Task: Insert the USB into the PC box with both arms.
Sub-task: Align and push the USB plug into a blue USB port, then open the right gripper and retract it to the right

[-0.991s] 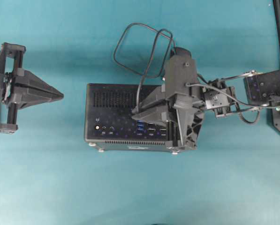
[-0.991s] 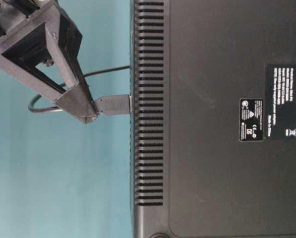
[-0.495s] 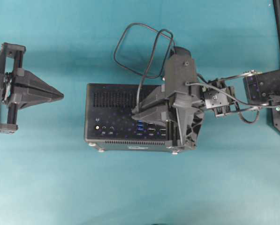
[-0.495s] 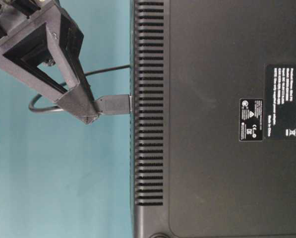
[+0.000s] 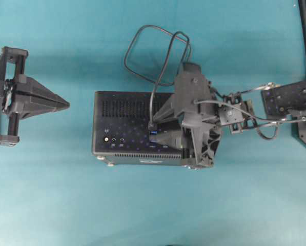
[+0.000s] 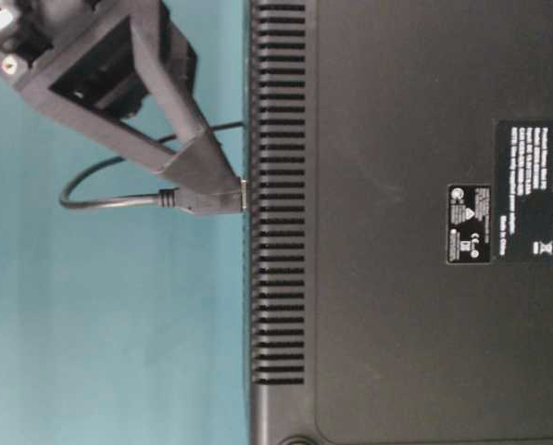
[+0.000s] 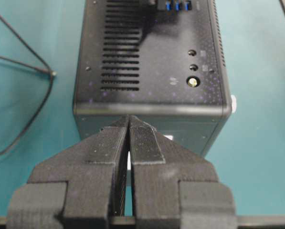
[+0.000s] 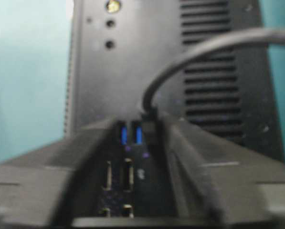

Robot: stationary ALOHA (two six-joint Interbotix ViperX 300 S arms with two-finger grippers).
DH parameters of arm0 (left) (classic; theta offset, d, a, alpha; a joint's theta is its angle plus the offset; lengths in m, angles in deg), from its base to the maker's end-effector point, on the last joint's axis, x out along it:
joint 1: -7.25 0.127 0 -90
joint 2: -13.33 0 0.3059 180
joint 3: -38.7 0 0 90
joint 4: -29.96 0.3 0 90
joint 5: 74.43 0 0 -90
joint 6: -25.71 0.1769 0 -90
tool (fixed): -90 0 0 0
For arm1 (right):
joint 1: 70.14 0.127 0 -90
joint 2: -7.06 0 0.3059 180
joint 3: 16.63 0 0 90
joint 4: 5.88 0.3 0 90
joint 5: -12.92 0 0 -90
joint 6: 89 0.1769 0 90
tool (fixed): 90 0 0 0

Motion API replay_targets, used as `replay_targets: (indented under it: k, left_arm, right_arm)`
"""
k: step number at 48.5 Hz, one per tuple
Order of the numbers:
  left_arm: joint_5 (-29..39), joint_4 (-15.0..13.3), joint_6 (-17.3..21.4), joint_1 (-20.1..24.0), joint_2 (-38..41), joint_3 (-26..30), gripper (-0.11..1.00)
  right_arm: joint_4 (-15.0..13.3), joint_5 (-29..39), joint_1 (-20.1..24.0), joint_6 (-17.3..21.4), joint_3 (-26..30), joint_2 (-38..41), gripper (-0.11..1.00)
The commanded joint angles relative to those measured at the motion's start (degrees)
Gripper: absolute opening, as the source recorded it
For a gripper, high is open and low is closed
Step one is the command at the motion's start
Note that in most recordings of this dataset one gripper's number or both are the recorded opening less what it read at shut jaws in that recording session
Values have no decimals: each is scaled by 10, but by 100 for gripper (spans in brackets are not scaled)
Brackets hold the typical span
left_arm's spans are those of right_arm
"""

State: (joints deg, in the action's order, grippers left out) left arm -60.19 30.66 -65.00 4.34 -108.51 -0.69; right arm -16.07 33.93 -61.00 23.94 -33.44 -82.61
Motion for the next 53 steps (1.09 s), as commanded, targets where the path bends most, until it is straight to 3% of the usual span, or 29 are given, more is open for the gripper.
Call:
replay_targets:
  k: [1, 11, 30, 53]
  left_arm:
    - [-5, 1, 0, 2, -2, 13, 0]
    - [-5, 1, 0, 2, -2, 14, 0]
    - [-5, 1, 0, 2, 0, 13, 0]
    - [-25, 1, 9, -7, 0, 13, 0]
  right_arm:
    - [0, -2, 1, 5, 15, -9, 63]
    - [-2, 18, 2, 5, 19, -25, 65]
    - [-2, 120, 9, 4, 15, -92, 65]
    - [-12, 152, 16, 2, -25, -168, 65]
